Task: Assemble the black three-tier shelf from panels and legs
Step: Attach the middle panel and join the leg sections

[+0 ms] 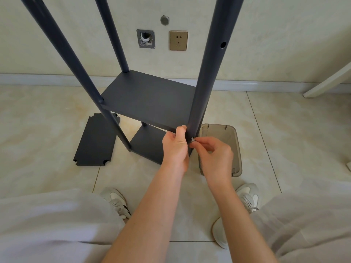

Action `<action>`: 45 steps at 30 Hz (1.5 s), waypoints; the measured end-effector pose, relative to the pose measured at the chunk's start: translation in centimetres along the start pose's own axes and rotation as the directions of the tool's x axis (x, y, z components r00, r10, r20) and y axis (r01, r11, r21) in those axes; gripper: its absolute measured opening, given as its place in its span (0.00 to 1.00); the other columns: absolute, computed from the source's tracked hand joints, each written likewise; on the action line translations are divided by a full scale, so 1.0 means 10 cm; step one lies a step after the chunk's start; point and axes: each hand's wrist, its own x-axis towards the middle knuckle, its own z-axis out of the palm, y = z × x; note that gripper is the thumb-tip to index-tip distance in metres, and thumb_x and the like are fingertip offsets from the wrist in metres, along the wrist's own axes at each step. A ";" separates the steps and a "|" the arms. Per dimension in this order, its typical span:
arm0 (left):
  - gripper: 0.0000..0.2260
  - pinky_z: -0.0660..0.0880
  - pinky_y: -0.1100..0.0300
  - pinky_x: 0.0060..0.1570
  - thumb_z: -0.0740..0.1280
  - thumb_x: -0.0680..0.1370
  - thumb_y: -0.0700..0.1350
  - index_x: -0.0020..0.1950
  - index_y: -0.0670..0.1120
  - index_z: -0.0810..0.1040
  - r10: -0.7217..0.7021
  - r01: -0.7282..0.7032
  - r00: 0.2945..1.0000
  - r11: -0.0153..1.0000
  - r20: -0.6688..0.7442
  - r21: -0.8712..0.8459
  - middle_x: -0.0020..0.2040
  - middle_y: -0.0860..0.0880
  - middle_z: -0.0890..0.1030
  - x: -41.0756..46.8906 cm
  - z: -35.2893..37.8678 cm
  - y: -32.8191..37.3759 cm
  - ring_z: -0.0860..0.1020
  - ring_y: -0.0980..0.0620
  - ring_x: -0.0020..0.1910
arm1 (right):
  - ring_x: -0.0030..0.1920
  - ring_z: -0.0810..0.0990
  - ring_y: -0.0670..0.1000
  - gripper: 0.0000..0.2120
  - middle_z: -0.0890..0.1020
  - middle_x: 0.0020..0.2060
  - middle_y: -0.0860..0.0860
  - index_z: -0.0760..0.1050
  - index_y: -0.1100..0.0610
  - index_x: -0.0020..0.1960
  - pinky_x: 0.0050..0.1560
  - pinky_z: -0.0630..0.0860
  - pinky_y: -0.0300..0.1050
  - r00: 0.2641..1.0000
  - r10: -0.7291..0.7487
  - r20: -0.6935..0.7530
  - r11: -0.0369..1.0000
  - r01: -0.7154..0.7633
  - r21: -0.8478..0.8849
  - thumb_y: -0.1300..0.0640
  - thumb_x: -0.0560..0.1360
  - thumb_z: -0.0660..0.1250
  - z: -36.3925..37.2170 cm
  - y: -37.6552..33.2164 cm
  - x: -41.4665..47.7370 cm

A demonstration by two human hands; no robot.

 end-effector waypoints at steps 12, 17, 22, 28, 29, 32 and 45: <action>0.07 0.75 0.60 0.47 0.64 0.82 0.45 0.51 0.42 0.71 -0.003 0.003 1.000 1.000 0.011 0.009 0.48 0.42 0.77 0.02 -0.03 -0.01 0.77 0.48 0.48 | 0.39 0.80 0.40 0.12 0.83 0.41 0.41 0.80 0.48 0.51 0.40 0.75 0.31 0.997 0.064 0.038 0.998 -0.065 0.026 0.57 0.70 0.78 -0.05 0.00 0.18; 0.13 0.78 0.56 0.55 0.63 0.82 0.46 0.58 0.39 0.79 -0.023 0.017 0.998 0.995 0.052 0.096 0.56 0.39 0.83 0.02 -0.09 0.03 0.81 0.44 0.57 | 0.56 0.81 0.45 0.40 0.79 0.60 0.45 0.60 0.36 0.74 0.55 0.79 0.39 0.943 0.037 0.331 0.988 -0.085 0.132 0.63 0.73 0.75 -0.16 -0.02 0.33; 0.11 0.75 0.61 0.48 0.66 0.80 0.53 0.57 0.48 0.79 -0.016 -0.010 0.996 0.961 0.093 0.275 0.53 0.46 0.84 0.02 -0.19 0.12 0.81 0.53 0.54 | 0.52 0.83 0.47 0.30 0.83 0.56 0.49 0.72 0.40 0.64 0.56 0.80 0.43 0.856 -0.010 0.517 0.998 -0.019 0.051 0.67 0.72 0.74 -0.28 -0.16 0.55; 0.19 0.73 0.60 0.49 0.77 0.72 0.50 0.56 0.48 0.72 0.769 -0.619 0.635 0.450 0.072 0.643 0.51 0.58 0.70 -0.17 -0.37 0.03 0.72 0.50 0.49 | 0.49 0.84 0.49 0.28 0.83 0.53 0.51 0.74 0.36 0.57 0.54 0.82 0.46 0.855 0.006 0.518 0.999 -0.028 0.033 0.65 0.70 0.77 -0.30 -0.16 0.63; 0.17 0.72 0.58 0.53 0.76 0.72 0.49 0.56 0.46 0.75 0.800 -0.685 0.554 0.280 0.232 0.673 0.52 0.56 0.73 -0.17 -0.39 0.03 0.72 0.49 0.53 | 0.48 0.84 0.49 0.28 0.84 0.51 0.51 0.76 0.36 0.56 0.53 0.82 0.45 0.849 0.001 0.528 0.998 -0.036 0.056 0.65 0.69 0.78 -0.31 -0.15 0.65; 0.17 0.70 0.46 0.67 0.75 0.73 0.49 0.60 0.46 0.80 0.671 -0.724 0.534 0.047 0.515 0.689 0.60 0.51 0.79 -0.13 -0.42 0.08 0.68 0.45 0.67 | 0.44 0.85 0.47 0.29 0.86 0.46 0.50 0.79 0.37 0.53 0.51 0.82 0.45 0.827 -0.008 0.562 0.994 -0.055 0.096 0.68 0.67 0.78 -0.34 -0.14 0.69; 0.18 0.56 0.51 0.76 0.79 0.71 0.47 0.58 0.51 0.79 0.486 -0.762 0.590 0.071 0.645 0.643 0.57 0.61 0.77 -0.02 -0.35 0.44 0.75 0.53 0.66 | 0.54 0.84 0.51 0.19 0.83 0.56 0.53 0.71 0.46 0.66 0.61 0.78 0.53 0.789 0.195 0.583 0.945 -0.310 0.103 0.59 0.78 0.68 -0.34 -0.10 0.79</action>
